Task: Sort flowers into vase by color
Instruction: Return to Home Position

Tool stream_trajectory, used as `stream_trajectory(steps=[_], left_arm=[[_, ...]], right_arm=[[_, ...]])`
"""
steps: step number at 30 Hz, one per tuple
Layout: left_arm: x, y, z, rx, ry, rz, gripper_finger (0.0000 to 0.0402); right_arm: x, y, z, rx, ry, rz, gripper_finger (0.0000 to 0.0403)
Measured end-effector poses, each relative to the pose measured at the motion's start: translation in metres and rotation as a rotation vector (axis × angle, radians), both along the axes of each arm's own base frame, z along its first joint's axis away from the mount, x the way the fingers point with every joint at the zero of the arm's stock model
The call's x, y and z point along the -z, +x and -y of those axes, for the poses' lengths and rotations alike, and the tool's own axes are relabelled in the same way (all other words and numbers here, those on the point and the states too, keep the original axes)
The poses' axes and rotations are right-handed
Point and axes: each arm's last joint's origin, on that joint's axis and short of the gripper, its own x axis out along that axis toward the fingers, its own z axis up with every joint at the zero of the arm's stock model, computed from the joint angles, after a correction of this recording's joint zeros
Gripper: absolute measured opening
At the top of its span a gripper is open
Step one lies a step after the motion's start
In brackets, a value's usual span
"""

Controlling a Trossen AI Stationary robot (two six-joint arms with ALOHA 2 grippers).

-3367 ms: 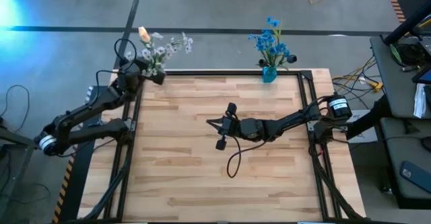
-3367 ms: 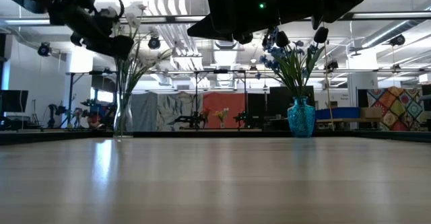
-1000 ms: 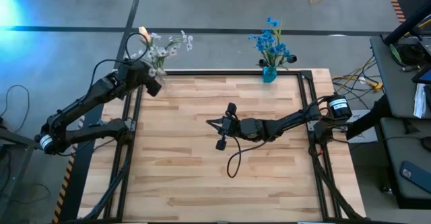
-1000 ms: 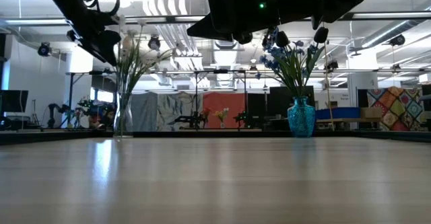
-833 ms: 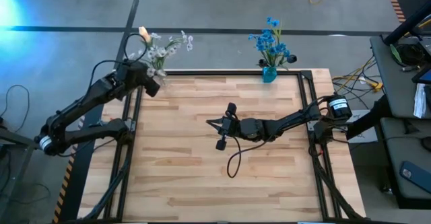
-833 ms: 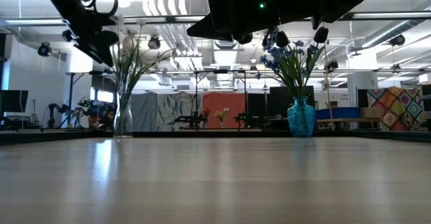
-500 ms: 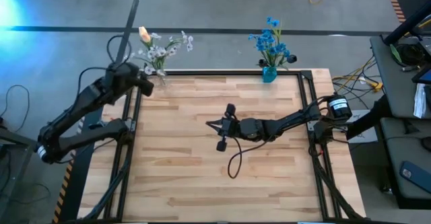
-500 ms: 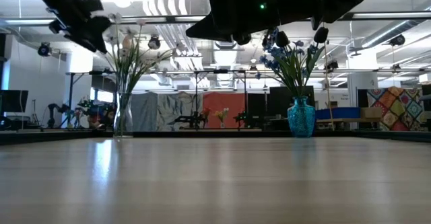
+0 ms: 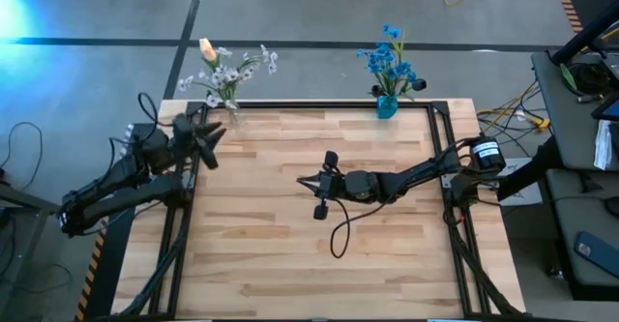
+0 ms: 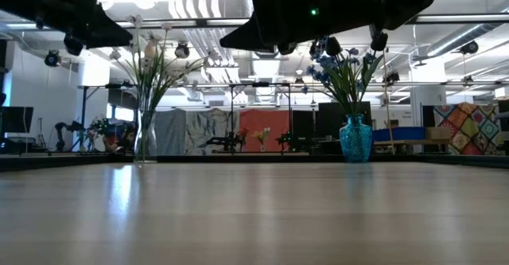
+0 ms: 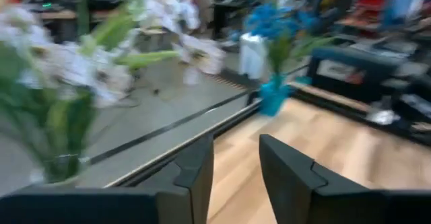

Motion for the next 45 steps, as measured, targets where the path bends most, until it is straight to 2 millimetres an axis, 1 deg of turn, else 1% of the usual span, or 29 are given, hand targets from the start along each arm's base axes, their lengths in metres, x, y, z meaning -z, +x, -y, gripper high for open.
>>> stream_trajectory(steps=[4,8,10,14,16,19,25,29,33,36,39,42,45], left_arm=[[0.017,0.006,0.006,0.104,0.023,0.046,0.0084],[0.034,0.018,0.012,0.218,0.057,0.095,0.0064],[0.042,0.025,0.016,0.282,0.081,0.106,0.0053],[0.052,0.036,0.023,0.376,0.150,0.103,0.0030],[0.058,0.041,0.027,0.411,0.186,0.080,0.0019],[0.063,0.045,0.030,0.440,0.221,0.095,0.0003],[0.071,0.048,0.030,0.444,0.242,0.085,0.0000],[0.071,0.048,0.031,0.450,0.254,0.087,0.0000],[0.068,0.048,0.032,0.495,0.283,0.106,0.0000],[0.071,0.048,0.033,0.516,0.285,0.111,0.0000],[0.082,0.047,0.033,0.520,0.279,0.096,0.0000],[0.087,0.045,0.033,0.525,0.268,0.072,0.0000],[0.084,0.043,0.033,0.522,0.284,0.095,0.0000]], right_arm=[[0.009,-0.005,0.000,-0.038,-0.016,-0.035,0.0009],[0.019,-0.013,0.005,-0.045,-0.005,-0.064,0.0009],[0.022,-0.020,0.008,-0.035,0.004,-0.080,0.0009],[0.021,-0.038,0.014,-0.064,0.020,-0.081,0.0009],[0.019,-0.051,0.018,-0.118,0.034,-0.074,0.0009],[0.015,-0.075,0.027,-0.162,0.069,-0.056,0.0009],[0.012,-0.131,0.037,-0.140,0.064,-0.015,0.0009],[0.013,-0.166,0.038,-0.131,0.038,0.033,0.0009],[0.020,-0.196,0.039,-0.105,0.031,0.080,0.0009],[0.026,-0.214,0.041,-0.095,0.043,0.119,0.0009],[0.033,-0.230,0.041,-0.084,0.052,0.162,0.0009],[0.035,-0.237,0.041,-0.057,0.068,0.134,0.0009],[0.034,-0.243,0.042,-0.019,0.062,0.124,0.0009]])
